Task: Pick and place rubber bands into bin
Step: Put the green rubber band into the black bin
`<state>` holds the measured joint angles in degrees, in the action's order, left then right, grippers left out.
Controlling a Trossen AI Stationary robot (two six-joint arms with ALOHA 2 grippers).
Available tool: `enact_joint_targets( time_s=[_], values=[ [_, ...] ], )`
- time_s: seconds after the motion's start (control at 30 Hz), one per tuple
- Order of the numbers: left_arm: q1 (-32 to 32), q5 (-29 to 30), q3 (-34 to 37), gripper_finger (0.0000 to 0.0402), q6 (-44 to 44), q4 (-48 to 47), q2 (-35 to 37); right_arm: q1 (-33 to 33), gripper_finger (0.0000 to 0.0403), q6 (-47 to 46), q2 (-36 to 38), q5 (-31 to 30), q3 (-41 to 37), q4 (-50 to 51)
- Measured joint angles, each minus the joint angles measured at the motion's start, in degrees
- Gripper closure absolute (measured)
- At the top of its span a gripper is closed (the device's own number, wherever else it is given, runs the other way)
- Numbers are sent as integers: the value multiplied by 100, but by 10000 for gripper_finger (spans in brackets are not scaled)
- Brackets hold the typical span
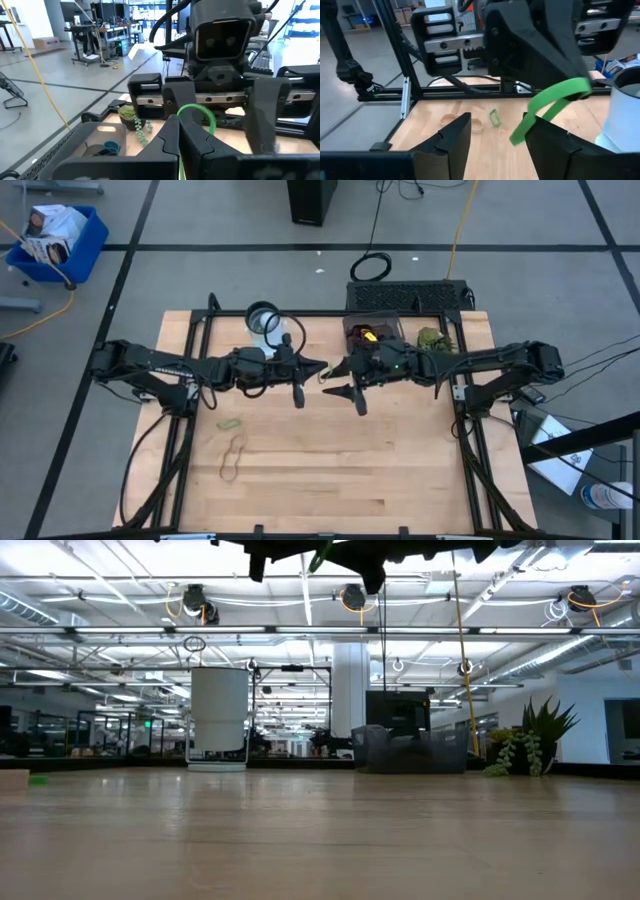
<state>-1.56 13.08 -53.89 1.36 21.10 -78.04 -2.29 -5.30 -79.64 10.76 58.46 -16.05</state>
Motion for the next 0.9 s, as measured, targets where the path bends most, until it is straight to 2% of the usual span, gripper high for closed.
enact_joint_targets(
  time_s=[0.2, 0.43, 0.57, 0.9],
  values=[
    [0, 0, 0, 395, -19, 0, 0, 16, 261, -68, 6, 0, 0, 20],
    [0, 0, 0, 398, -15, -1, 0, 16, 341, -68, 9, 2, 0, 50],
    [0, 2, 0, 378, -13, 4, 0, 16, 391, -33, 9, 0, 0, 50],
    [0, 0, 0, 341, -2, 9, 0, 16, 399, -18, 9, 0, 0, 98]
  ],
)
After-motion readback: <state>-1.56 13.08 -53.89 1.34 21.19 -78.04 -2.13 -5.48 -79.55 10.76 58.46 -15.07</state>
